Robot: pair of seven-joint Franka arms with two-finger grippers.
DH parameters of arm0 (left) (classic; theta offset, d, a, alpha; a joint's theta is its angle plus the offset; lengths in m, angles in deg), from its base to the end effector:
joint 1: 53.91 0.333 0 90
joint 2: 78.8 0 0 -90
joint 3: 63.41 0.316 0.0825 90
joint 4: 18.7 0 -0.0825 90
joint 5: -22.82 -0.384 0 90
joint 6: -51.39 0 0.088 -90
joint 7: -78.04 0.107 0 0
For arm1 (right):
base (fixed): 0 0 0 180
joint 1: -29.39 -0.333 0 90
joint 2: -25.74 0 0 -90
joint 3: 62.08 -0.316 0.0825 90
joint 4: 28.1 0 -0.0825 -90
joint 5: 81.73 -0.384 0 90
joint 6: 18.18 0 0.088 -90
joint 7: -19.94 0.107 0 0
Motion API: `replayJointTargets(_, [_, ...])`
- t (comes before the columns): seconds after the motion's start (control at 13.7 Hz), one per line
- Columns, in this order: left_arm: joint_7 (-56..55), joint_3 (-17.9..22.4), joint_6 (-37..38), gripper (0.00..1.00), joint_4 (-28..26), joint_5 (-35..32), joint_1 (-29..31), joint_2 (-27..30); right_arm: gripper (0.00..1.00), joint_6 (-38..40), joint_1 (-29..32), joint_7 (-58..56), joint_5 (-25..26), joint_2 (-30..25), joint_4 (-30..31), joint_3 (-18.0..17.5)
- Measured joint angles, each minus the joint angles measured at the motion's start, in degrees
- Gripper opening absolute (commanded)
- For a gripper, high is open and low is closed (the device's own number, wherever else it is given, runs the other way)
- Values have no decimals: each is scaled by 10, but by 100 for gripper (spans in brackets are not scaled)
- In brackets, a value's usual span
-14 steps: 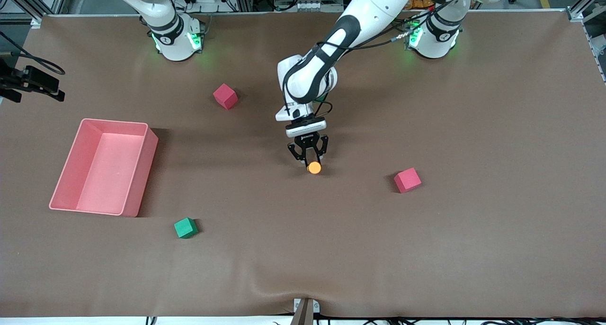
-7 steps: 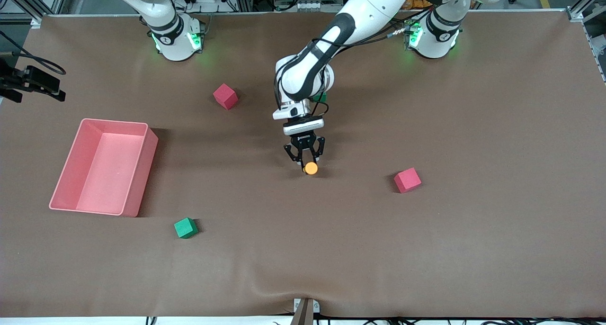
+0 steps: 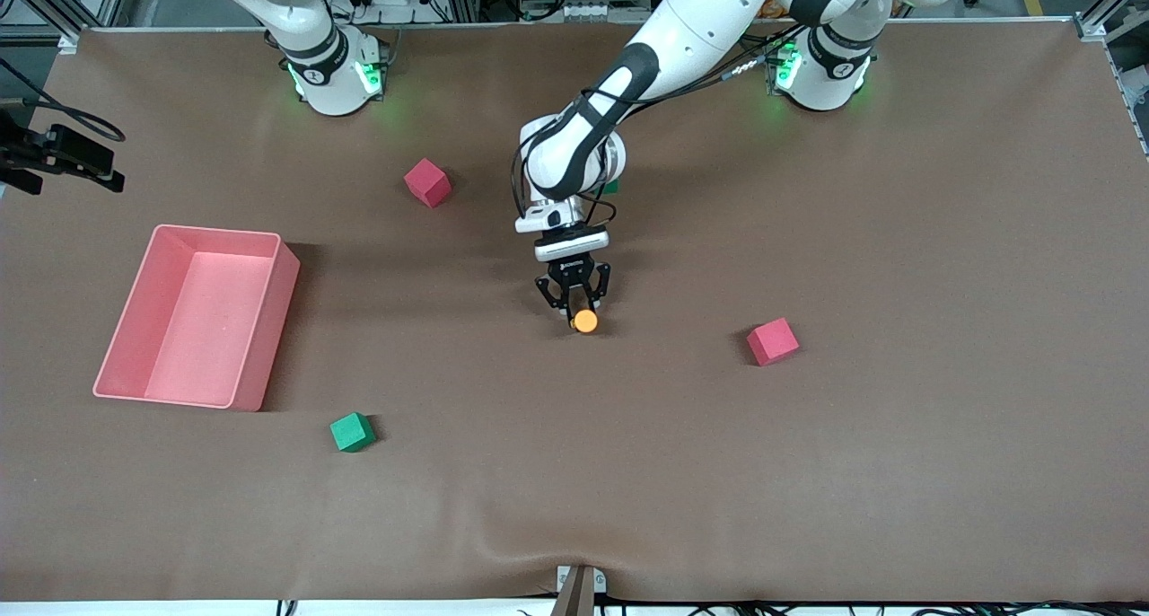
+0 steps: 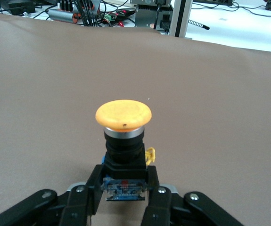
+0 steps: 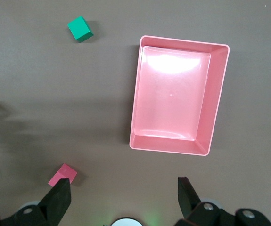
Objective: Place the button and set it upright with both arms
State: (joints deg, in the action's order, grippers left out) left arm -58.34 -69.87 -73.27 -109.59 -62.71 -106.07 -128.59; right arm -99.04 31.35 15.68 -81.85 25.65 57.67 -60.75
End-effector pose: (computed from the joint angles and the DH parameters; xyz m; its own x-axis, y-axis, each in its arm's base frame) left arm 0.3960 -0.5587 0.1239 0.5181 0.1922 0.8334 0.2471 -0.9665 0.0693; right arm 0.5365 -0.0306 0.6463 0.9963 0.0175 -0.0836 0.0168 -0.9998 -0.0084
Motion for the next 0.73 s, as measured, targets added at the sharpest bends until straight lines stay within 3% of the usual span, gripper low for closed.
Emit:
replayJointTargets(0.51, [-10,2,1,13,1,-13,0,-14,100,0,-1,0,0,0,0,-1])
replayJointTargets(0.73, [-11,2,1,18,3,-14,-1,-14,100,0,-1,0,0,0,0,-1])
